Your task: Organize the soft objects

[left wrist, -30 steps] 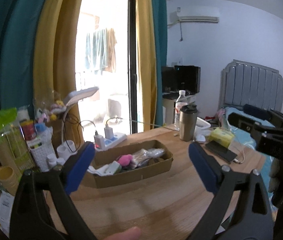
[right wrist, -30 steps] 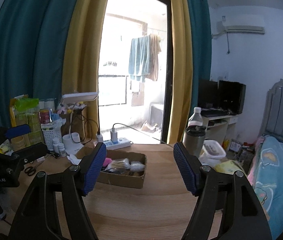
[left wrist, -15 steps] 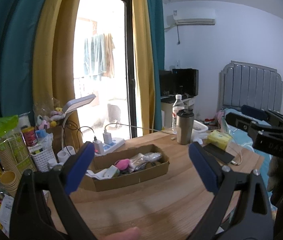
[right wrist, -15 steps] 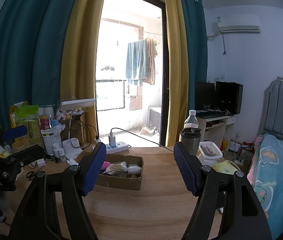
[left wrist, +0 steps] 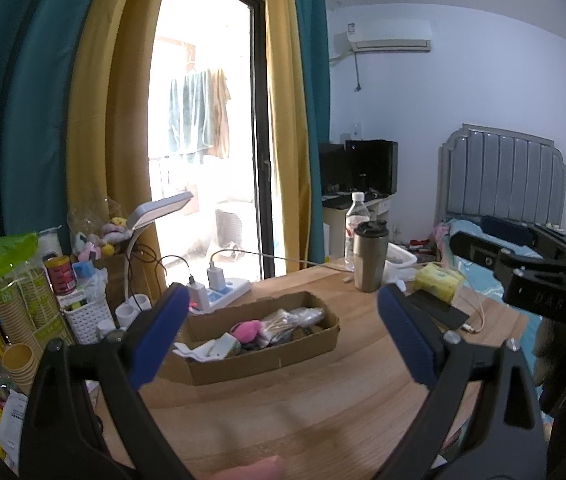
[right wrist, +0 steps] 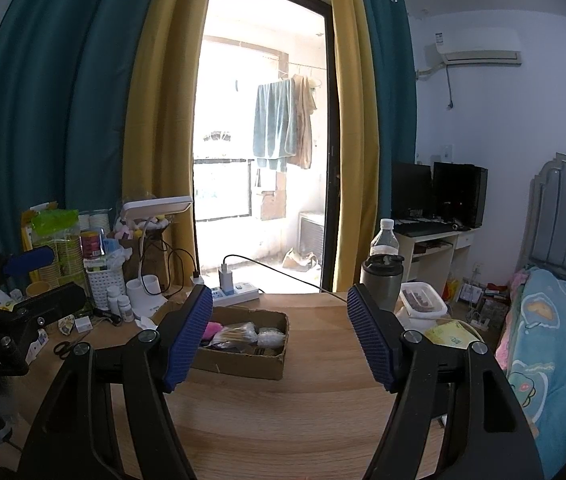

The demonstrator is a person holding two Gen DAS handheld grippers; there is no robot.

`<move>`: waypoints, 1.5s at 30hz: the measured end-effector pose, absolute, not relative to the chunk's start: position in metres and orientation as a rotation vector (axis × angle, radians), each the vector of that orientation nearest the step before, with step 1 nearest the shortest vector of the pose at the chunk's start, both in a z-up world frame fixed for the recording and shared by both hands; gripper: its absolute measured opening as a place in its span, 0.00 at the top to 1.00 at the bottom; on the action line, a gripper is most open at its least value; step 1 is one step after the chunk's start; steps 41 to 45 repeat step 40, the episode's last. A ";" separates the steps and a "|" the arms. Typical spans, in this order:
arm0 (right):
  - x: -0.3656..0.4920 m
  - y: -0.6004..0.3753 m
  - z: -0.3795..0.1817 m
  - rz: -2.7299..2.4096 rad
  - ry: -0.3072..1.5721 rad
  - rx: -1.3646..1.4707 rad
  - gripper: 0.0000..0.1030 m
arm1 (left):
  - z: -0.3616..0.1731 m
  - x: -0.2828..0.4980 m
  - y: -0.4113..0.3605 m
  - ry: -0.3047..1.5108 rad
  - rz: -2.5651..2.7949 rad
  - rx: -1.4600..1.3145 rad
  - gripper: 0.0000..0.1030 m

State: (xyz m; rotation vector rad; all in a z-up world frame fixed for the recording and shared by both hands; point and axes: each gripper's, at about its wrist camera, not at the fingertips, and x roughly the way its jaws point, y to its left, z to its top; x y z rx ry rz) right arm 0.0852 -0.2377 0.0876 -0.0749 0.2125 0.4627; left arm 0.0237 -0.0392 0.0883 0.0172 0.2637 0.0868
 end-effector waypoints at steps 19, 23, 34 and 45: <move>0.085 -0.235 0.087 0.466 0.214 -0.077 0.29 | 0.089 0.025 -0.037 0.263 0.088 0.002 0.07; 0.085 -0.235 0.088 0.465 0.214 -0.077 0.29 | 0.090 0.025 -0.037 0.265 0.087 0.001 0.07; 0.085 -0.235 0.087 0.466 0.215 -0.078 0.29 | 0.088 0.024 -0.036 0.266 0.086 -0.003 0.07; 0.086 -0.234 0.082 0.466 0.226 -0.088 0.29 | 0.074 0.027 -0.032 0.273 0.078 -0.039 0.06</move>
